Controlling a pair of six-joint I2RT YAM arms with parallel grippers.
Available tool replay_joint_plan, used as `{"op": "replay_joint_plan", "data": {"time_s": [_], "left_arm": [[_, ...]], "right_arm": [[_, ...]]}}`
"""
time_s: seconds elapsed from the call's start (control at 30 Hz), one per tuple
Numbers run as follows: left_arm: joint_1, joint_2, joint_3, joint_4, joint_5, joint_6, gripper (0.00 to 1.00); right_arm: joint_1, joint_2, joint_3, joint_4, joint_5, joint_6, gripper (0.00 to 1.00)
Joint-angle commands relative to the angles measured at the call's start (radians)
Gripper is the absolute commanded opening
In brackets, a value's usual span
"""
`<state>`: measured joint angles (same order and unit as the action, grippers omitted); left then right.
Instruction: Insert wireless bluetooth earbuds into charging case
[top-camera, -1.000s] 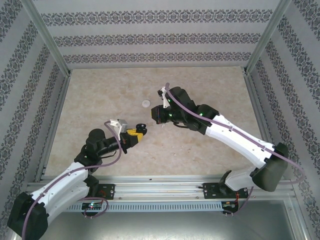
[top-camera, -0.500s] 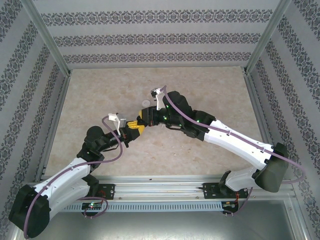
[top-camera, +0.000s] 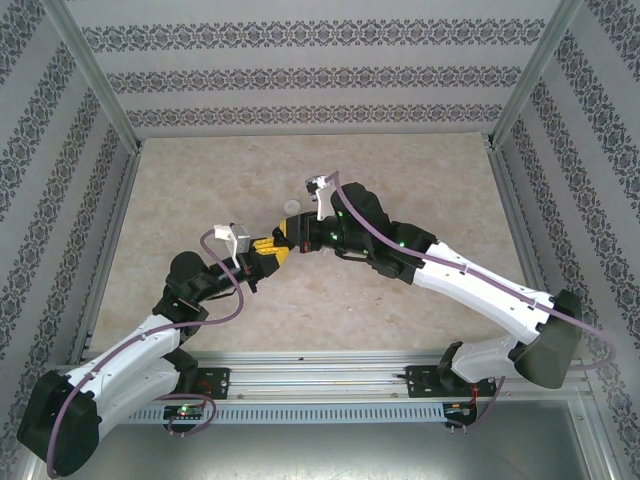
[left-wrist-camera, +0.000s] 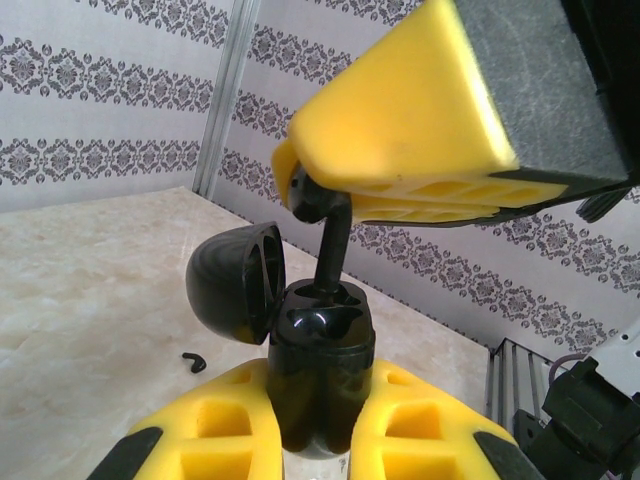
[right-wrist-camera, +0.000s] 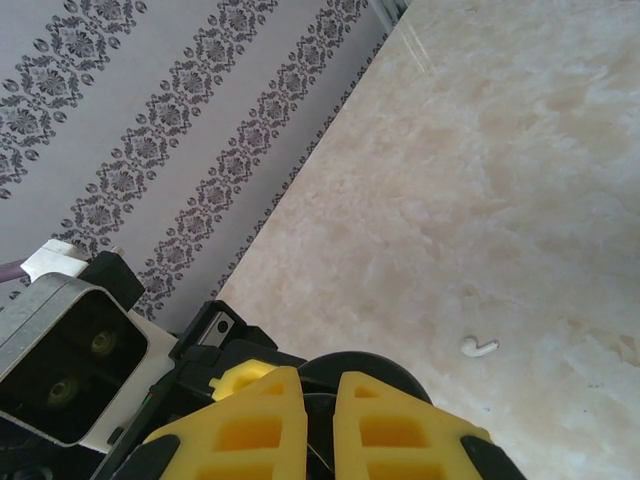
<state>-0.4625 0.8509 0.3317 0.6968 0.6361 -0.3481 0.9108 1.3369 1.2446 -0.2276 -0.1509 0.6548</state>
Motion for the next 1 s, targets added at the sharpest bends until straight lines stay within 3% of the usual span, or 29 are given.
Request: {"op": "replay_joint_plan", "data": {"time_s": [0.0, 0.97], "left_arm": [[0.005, -0.001, 0.030, 0.069, 0.025, -0.014, 0.00], [0.005, 0.016, 0.043, 0.066, 0.027, -0.008, 0.00]], "right_arm": [[0.003, -0.028, -0.016, 0.008, -0.020, 0.016, 0.09], [0.016, 0.032, -0.016, -0.017, -0.051, 0.003, 0.09]]}}
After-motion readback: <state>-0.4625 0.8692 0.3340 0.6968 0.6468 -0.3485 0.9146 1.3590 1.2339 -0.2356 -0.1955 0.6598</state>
